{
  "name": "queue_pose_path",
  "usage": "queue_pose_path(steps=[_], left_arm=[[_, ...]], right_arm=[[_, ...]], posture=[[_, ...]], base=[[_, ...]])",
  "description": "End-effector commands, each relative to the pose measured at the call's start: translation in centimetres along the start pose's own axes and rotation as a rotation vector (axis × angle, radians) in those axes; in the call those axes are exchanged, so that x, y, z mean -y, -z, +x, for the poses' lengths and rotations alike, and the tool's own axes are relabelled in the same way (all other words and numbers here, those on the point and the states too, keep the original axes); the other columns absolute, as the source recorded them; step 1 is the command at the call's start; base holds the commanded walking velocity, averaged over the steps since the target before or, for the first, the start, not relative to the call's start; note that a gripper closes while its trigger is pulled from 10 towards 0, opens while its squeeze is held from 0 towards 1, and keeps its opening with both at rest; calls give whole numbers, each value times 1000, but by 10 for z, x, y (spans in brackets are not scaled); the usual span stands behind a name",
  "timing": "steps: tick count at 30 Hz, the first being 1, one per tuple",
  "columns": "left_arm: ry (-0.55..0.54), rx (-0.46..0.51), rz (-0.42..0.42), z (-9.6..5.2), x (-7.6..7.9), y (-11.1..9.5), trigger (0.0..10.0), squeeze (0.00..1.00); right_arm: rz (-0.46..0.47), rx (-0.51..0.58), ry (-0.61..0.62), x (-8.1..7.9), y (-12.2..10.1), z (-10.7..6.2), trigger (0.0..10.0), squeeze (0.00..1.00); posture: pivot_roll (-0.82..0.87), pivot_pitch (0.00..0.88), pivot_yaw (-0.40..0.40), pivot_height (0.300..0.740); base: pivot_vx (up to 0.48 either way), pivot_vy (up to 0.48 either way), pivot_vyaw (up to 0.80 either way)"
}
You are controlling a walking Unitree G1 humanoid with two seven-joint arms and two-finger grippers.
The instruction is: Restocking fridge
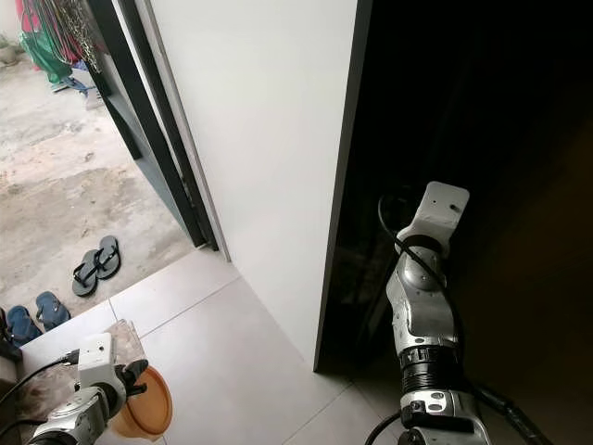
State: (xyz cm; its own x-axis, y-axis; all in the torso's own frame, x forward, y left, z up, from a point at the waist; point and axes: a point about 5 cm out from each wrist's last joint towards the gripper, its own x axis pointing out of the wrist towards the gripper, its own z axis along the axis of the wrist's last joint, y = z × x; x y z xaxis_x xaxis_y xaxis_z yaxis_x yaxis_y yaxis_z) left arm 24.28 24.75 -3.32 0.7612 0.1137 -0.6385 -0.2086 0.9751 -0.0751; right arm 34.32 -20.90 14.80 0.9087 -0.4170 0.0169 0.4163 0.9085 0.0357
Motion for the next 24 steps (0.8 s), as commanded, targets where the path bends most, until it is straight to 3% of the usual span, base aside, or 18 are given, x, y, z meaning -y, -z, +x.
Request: queue_pose_path(steps=[1,8,16,22,24], left_arm=[[-20,-15,4,-3,-8,6,10000,0],[-11,-23,5,-3,-5,9,10000,0],[-1,-32,4,-3,-2,12,10000,0],[1,-40,6,-3,-2,14,10000,0],[-3,-47,8,-4,-3,16,10000,0]], right_arm=[[-8,29,60,11,-4,-1,10000,0],[-47,37,213,50,1,-13,10000,0],[-77,22,262,69,7,-20,10000,0],[-104,11,359,94,9,-29,10000,0],[-94,-25,408,110,17,-34,10000,0]], posture=[[-17,99,45,740],[-25,103,41,740],[-30,101,41,740],[-36,100,41,740],[-36,100,41,740]], base=[[0,0,0],[0,0,0],[0,0,0],[0,0,0],[0,0,0]])
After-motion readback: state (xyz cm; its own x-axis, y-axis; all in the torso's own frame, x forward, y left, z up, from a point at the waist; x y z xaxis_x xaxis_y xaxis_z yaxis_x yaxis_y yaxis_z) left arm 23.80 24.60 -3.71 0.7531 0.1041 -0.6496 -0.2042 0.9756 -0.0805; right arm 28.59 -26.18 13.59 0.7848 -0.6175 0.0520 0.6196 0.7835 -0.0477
